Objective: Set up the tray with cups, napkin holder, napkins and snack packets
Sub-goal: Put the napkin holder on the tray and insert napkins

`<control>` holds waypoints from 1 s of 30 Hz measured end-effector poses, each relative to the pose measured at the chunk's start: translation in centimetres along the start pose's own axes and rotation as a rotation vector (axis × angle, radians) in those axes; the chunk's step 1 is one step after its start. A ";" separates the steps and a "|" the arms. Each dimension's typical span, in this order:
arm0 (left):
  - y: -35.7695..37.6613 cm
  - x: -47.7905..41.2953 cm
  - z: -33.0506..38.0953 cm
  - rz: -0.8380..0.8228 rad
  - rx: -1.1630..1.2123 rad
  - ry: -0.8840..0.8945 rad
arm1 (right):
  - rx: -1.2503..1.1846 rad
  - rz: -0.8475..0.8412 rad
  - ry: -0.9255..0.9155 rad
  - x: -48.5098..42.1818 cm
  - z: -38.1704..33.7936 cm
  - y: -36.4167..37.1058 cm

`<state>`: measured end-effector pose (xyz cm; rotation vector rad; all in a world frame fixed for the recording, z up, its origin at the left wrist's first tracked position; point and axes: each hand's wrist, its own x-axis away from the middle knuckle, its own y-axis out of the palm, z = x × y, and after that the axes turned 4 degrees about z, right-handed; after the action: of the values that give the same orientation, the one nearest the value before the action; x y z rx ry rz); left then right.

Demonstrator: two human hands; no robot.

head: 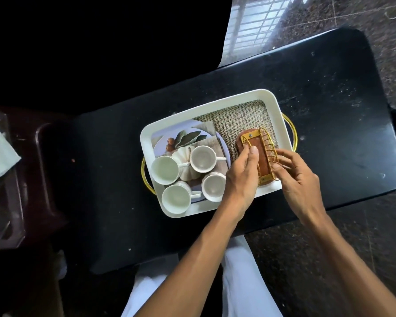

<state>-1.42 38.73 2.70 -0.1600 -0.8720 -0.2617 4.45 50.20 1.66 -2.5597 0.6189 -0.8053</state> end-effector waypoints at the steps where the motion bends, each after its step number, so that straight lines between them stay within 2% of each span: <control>1: -0.3 0.1 0.1 -0.012 -0.005 0.007 | 0.052 0.007 -0.011 0.1 -0.2 0.1; 5: -3.6 2.0 0.9 0.013 -0.040 0.164 | 0.282 0.143 -0.202 1.6 -2.4 1.0; 7: -5.9 3.7 1.7 0.020 -0.090 0.267 | 0.357 0.154 -0.302 2.7 -4.1 1.8; 11: -14.2 6.4 1.3 0.174 -0.370 0.545 | 0.436 0.024 -0.470 4.7 -8.2 7.2; 13: -19.2 6.9 0.4 0.292 -0.523 0.605 | 0.478 -0.049 -0.558 5.8 -9.9 10.8; 18: -32.2 7.0 -2.7 0.498 -0.764 0.489 | 0.721 -0.169 -0.705 8.1 -13.1 20.4; 22: -41.7 6.3 -5.2 0.644 -0.744 0.372 | 0.809 -0.221 -0.782 9.4 -15.6 28.1; 26: -49.0 4.7 -6.4 0.748 -0.588 0.289 | 0.813 -0.272 -0.860 10.2 -18.1 35.7; 30: -53.3 2.4 -5.9 0.770 -0.139 0.195 | 0.857 -0.306 -0.850 10.6 -20.9 42.5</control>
<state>-11.12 -14.06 2.47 -0.5722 -0.5469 0.3788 -12.84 4.87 1.97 -1.9000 -0.3366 0.0330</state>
